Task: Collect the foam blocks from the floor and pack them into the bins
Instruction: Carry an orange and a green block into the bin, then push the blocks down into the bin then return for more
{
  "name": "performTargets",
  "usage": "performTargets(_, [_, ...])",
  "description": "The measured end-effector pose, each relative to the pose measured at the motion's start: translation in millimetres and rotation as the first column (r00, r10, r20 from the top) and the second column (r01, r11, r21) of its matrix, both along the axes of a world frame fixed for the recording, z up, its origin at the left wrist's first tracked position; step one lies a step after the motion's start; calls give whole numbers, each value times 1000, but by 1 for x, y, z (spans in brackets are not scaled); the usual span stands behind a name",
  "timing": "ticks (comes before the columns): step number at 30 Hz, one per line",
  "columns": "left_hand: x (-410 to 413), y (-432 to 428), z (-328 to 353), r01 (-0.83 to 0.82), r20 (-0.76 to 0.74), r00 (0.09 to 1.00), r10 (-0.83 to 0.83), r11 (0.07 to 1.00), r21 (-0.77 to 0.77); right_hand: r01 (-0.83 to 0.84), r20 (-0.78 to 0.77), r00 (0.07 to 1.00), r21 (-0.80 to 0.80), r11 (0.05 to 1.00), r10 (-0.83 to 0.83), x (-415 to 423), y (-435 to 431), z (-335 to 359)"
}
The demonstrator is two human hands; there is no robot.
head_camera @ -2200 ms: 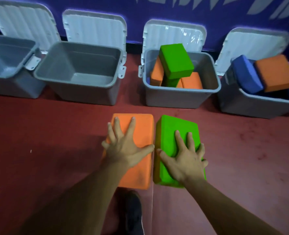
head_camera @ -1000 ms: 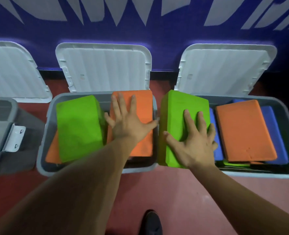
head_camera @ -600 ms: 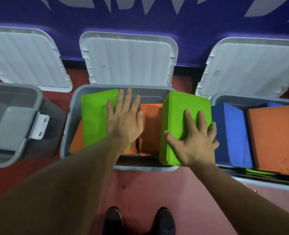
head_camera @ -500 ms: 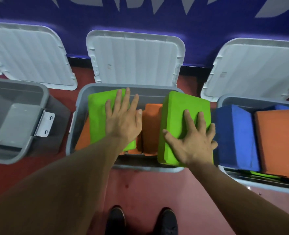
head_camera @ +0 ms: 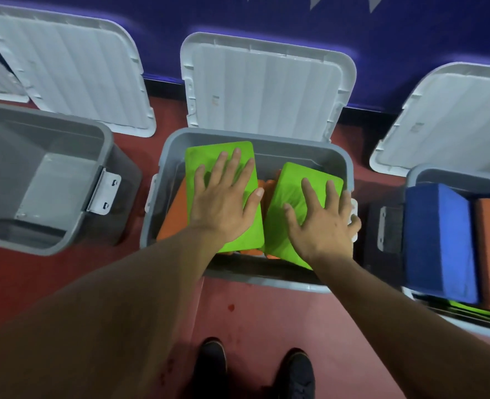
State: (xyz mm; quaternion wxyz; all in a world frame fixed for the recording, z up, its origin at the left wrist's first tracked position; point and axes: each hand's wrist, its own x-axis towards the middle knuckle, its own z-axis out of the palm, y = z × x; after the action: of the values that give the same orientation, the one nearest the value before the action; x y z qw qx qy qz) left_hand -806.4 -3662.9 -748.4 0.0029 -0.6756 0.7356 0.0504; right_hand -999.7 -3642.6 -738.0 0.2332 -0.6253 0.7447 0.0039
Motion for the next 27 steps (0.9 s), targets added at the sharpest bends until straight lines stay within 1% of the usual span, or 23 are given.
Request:
performTargets(4, [13,15,5,50,6,999,-50,999,-8,-28,6,1000,-14,999,29,8,12,1])
performTargets(6, [19,25,7,47,14,999,-46,999,-9,-84,10,996,-32,996,85,13,17,3])
performTargets(8, [25,38,8,-1,14,1000,1,1000,3,-185,4,983,-52,981,186,20,22,6])
performTargets(10, [32,57,9,-91,2,996,91,996,-5,-276,4,961,-73,958,277,29,27,11])
performTargets(13, [43,91,10,-216,-35,976,214,972,-94,-375,18,925,-126,919,380,48,39,19])
performTargets(15, [53,115,11,-280,-63,960,273,944,-176,-467,0,882,-152,871,472,65,48,24])
performTargets(18, [73,150,19,-404,-121,914,386,885,-232,-570,-18,818,-152,807,574,99,61,29])
performTargets(20, [93,184,26,-494,-143,869,474,848,-192,-627,-26,774,-162,762,632,130,79,31])
performTargets(22, [119,226,30,-573,-157,818,553,806,-148,-685,-11,716,-209,698,698,165,106,33])
performTargets(24, [147,278,29,-647,-186,760,623,752,-126,-748,-2,637,-245,617,771,202,142,33])
performTargets(27, [185,371,25,-745,-216,658,721,665,-52,-836,-17,518,-223,502,855,257,209,29])
